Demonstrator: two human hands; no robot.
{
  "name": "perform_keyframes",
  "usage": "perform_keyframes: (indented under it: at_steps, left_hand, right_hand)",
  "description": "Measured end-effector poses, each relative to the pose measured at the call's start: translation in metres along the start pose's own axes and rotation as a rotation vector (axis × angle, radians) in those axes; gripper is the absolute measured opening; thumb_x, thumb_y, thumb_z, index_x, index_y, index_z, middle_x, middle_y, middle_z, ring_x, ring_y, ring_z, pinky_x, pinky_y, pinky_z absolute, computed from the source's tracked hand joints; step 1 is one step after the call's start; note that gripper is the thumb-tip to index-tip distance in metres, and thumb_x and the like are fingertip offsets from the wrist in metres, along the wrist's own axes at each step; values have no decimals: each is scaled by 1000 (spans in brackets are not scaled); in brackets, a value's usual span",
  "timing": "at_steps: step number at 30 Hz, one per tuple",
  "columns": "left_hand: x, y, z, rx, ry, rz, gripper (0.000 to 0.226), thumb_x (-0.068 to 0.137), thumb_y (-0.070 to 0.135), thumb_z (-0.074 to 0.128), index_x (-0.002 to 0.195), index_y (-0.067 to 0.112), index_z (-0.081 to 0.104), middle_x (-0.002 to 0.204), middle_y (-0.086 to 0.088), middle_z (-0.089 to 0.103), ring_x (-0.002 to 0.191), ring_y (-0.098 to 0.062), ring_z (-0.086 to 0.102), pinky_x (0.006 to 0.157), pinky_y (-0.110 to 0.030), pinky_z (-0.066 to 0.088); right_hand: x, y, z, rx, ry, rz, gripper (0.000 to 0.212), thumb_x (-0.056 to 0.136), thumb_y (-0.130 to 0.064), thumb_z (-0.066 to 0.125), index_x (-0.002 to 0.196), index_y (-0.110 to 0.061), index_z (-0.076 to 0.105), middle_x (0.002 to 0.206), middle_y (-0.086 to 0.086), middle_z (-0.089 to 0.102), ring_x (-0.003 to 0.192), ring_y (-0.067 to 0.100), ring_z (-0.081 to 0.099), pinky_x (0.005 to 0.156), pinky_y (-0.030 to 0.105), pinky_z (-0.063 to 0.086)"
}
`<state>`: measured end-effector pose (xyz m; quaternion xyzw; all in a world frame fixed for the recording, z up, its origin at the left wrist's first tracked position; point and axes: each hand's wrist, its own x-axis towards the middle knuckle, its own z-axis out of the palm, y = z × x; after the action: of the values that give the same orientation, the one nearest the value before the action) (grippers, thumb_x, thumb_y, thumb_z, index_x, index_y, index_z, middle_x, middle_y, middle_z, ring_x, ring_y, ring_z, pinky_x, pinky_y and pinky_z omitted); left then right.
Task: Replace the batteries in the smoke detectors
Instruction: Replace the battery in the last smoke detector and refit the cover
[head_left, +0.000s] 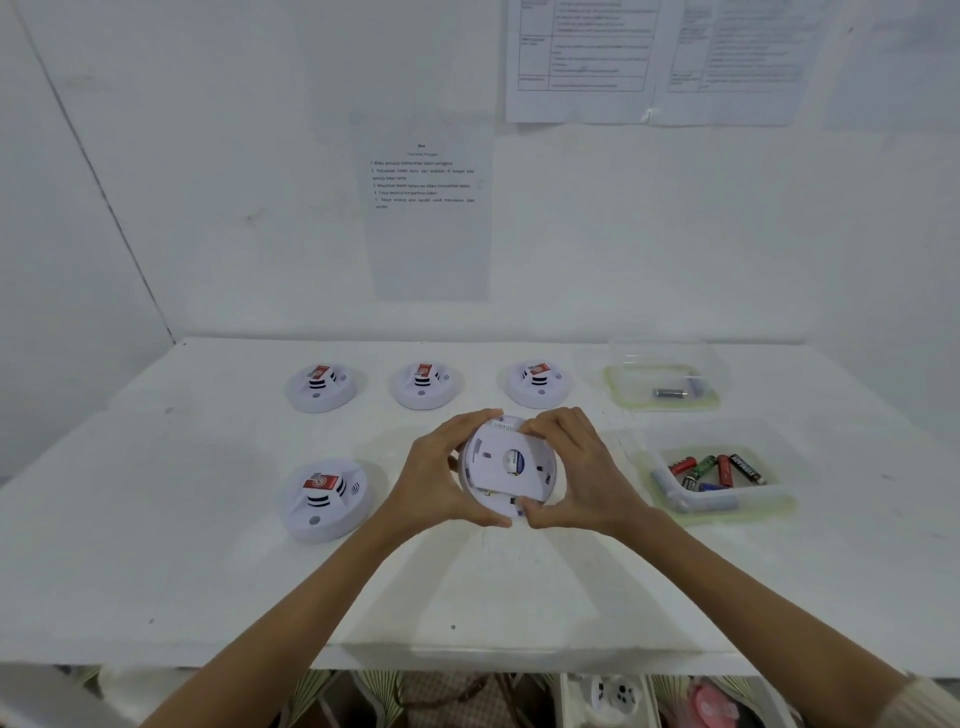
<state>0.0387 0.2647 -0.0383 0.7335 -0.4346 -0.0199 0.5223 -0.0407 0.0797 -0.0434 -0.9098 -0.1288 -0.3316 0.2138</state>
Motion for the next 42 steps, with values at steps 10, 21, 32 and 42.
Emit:
perform_keyframes:
  at_steps: [10, 21, 32, 42]
  left_hand:
    - [5, 5, -7, -49, -88, -28, 89, 42, 36, 87, 123, 38, 49, 118, 20, 59, 107, -5, 58, 81, -33, 53]
    - [12, 6, -13, -49, -134, -34, 92, 39, 37, 86, 122, 39, 47, 119, 26, 58, 109, -2, 57, 85, -22, 52]
    - [10, 4, -6, -10, -201, 34, 81, 37, 35, 89, 111, 32, 55, 107, 21, 63, 94, 0, 61, 75, -16, 49]
    - [8, -4, -9, -61, -130, -42, 98, 39, 33, 92, 128, 29, 49, 124, 19, 58, 113, -5, 57, 89, -24, 51]
  right_hand:
    - [14, 5, -11, 119, -187, -42, 73, 60, -43, 69, 124, -19, 43, 103, 0, 39, 95, 15, 38, 84, 12, 33]
    - [23, 0, -22, 87, -268, -70, 73, 60, -46, 68, 118, -5, 53, 105, 9, 43, 96, 21, 42, 82, 17, 37]
    - [29, -7, -27, -43, -455, -339, 75, 54, -31, 78, 121, -17, 48, 99, 2, 33, 89, 18, 33, 72, 30, 43]
    - [25, -2, -22, -63, -296, -154, 72, 59, -47, 69, 122, -19, 52, 100, 4, 45, 89, 17, 38, 72, 30, 41]
